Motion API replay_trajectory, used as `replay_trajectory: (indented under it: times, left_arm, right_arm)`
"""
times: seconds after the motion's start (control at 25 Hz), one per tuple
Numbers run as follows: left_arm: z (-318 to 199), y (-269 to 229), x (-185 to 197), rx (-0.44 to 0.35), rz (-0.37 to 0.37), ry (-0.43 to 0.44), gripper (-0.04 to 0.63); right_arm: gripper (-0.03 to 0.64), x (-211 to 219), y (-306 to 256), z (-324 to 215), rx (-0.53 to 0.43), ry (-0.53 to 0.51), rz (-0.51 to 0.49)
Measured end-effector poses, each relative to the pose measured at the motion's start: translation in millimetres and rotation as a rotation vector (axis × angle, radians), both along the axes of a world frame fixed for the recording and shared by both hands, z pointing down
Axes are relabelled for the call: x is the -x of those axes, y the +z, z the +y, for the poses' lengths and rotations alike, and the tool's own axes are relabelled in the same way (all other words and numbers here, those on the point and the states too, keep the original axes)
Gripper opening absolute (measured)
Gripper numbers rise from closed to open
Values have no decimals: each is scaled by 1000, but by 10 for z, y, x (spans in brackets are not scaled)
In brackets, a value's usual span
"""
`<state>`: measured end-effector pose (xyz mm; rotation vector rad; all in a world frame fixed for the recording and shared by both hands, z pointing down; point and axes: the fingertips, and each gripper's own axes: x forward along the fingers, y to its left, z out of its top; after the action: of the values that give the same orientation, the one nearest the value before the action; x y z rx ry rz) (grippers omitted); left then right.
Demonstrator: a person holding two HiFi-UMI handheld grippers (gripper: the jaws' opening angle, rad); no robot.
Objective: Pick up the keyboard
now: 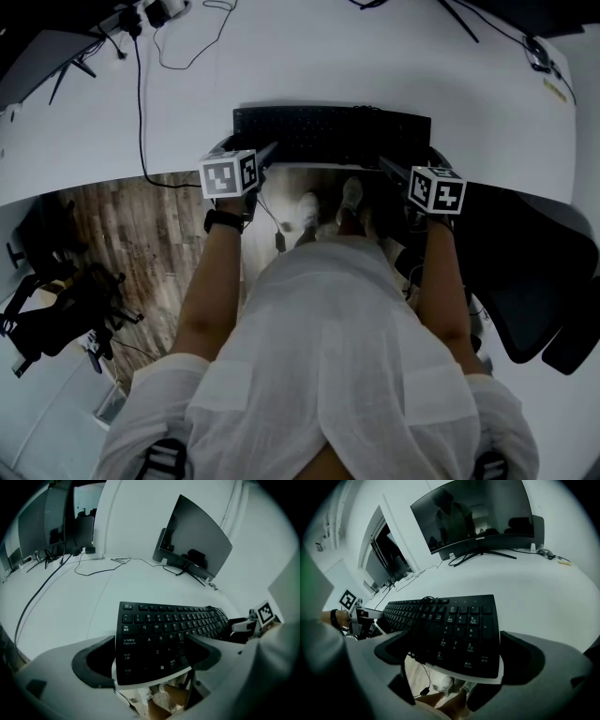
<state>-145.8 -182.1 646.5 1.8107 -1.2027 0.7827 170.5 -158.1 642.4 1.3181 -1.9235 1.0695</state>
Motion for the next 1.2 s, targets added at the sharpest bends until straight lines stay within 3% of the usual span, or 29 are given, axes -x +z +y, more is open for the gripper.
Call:
replay_trajectory:
  times: [0.4, 1.2]
  left_arm:
    - [-28, 42, 5, 33, -35, -5, 426]
    - [-64, 79, 0, 41, -33, -5, 436]
  right_arm:
    - [581, -9, 142, -77, 53, 39, 83]
    - [581, -24, 176, -93, 74, 37, 75]
